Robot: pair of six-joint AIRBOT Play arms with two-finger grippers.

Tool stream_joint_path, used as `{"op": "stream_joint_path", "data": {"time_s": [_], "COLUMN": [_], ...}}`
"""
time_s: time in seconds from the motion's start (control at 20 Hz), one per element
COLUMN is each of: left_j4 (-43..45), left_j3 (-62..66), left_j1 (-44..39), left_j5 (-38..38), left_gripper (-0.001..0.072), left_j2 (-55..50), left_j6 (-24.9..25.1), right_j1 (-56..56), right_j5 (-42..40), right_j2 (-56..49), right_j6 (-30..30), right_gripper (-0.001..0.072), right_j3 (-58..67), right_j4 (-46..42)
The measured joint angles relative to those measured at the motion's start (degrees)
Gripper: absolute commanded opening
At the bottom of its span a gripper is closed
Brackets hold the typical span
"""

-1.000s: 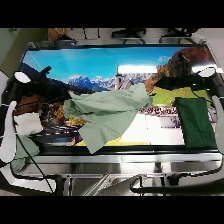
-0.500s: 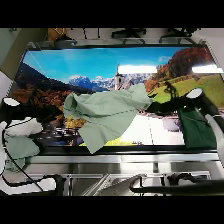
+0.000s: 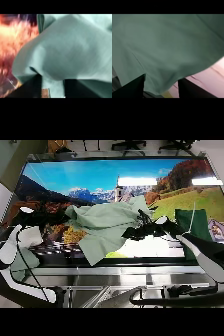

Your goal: Fold the shirts.

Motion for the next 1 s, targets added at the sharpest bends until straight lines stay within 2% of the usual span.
{"op": "stream_joint_path", "data": {"time_s": [0.05, 0.15, 0.3, 0.45, 0.6, 0.8, 1.0], "left_j4": [0.0, -0.3, -0.4, -0.5, -0.9, -1.2, -1.3], "left_j3": [2.0, 5.8, 9.9, 14.4, 21.9, 37.7, 50.2], "left_j1": [-0.2, -0.3, -0.5, -0.5, -0.5, -0.3, 1.7], "left_j5": [-0.7, -2.6, -5.5, -7.3, -9.6, -12.1, -11.4], "left_gripper": [0.0013, 0.0009, 0.0009, 0.0009, 0.0009, 0.0009, 0.0009], "left_j2": [-1.5, -3.9, -4.4, 0.6, 9.0, 21.3, 34.1], "left_j6": [0.2, 0.2, 0.2, 0.2, -0.2, -3.5, -6.4], "right_j1": [0.6, 1.2, 1.3, -0.7, -5.7, -15.1, -23.9], "right_j5": [-1.0, -2.1, -3.3, -2.0, -0.7, -0.4, -0.1], "right_j2": [-1.0, -2.2, -1.3, 3.9, 11.5, 22.0, 31.3], "right_j6": [-2.4, -6.8, -10.6, -12.2, -12.4, -11.2, -9.2], "right_gripper": [0.0084, 0.0018, 0.0016, 0.0016, 0.0016, 0.0016, 0.0016], "right_j3": [-0.1, 0.1, 2.8, 9.1, 19.2, 35.9, 47.2], "right_j4": [2.1, 6.1, 9.4, 9.1, 6.1, 0.7, -4.9]}}
